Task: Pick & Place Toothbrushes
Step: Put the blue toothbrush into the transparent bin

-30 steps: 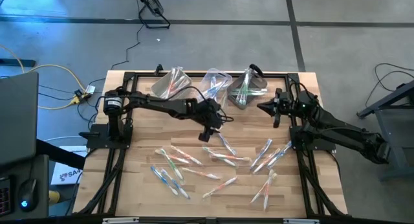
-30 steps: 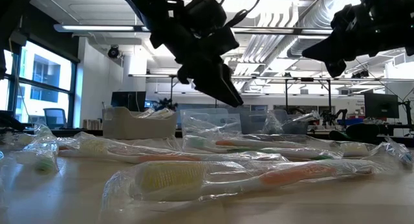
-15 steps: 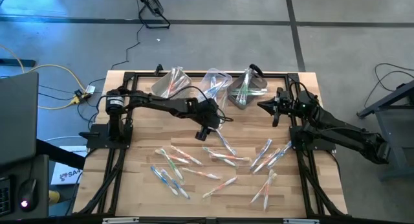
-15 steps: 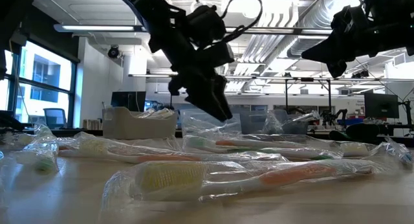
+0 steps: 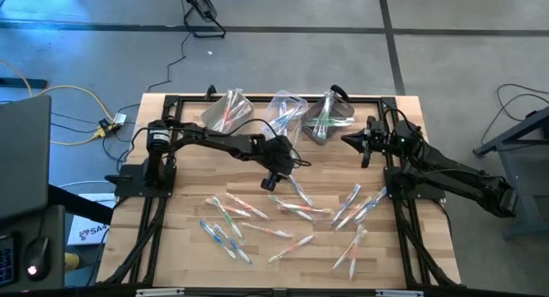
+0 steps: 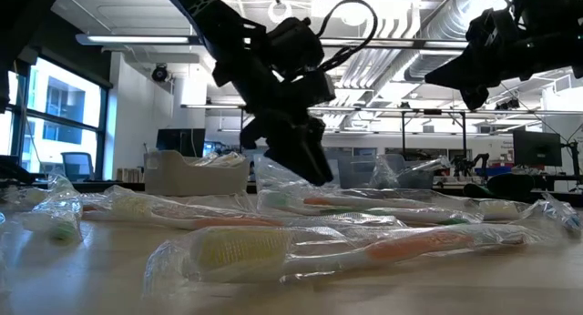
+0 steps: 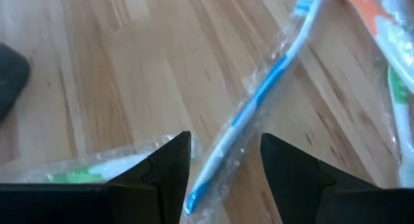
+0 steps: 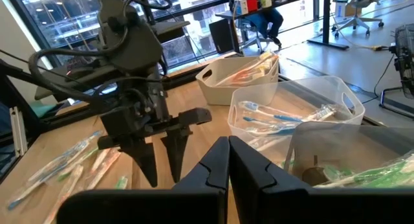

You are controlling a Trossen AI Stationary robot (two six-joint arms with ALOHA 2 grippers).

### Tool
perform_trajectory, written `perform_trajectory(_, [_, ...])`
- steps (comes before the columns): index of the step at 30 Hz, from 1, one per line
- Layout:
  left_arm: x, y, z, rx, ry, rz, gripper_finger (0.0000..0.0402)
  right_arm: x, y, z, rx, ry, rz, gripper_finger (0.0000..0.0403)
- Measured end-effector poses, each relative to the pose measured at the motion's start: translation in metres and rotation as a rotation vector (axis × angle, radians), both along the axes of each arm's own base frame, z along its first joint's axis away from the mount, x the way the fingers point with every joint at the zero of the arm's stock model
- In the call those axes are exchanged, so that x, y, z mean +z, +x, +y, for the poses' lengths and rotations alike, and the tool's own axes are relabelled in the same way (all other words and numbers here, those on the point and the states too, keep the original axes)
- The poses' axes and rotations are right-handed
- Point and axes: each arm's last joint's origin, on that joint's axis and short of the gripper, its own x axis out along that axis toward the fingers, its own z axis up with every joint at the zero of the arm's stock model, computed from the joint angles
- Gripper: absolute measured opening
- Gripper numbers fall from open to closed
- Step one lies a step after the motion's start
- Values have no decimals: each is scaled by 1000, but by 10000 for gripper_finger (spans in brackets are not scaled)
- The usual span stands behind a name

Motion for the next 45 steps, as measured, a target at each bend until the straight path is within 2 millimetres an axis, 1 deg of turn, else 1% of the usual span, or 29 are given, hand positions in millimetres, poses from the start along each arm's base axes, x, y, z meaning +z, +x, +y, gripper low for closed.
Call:
perform_trajectory(5, [-7,0,1,32,-23,26,182,1,0,0,1,-6,-9,2])
perform_trajectory(7, [-11,4,2,32,-22,15,182,1,0,0,0,-7,-9,2])
perform_trajectory(11, [-24,4,2,43,-37,55,182,1,0,0,1,-7,-10,2])
perform_trajectory(15, [-29,5,2,52,-62,72,182,1,0,0,1,-7,-10,2])
perform_trajectory(21, [-29,5,1,41,-78,78,178,1,0,0,2,-18,-8,2])
perform_trajectory(25, [-30,4,1,27,-96,84,144,1,0,0,4,-32,-4,2])
perform_trajectory(31, [-32,1,-1,9,-126,125,65,1,0,0,4,-33,-4,2])
perform_trajectory(35, [-31,-6,-3,-21,-206,183,18,1,0,0,4,-33,-4,2])
perform_trajectory(37, [-31,-9,-5,-28,-233,213,13,1,0,0,4,-32,-4,2])
perform_trajectory(41, [-21,-19,-7,-26,-246,264,23,1,0,0,5,-25,-8,2])
perform_trajectory(43, [-11,-22,-7,-16,-227,257,19,1,0,0,9,-24,-9,2])
perform_trajectory(45, [5,-26,-6,5,-197,225,12,2,0,0,7,-27,-16,2])
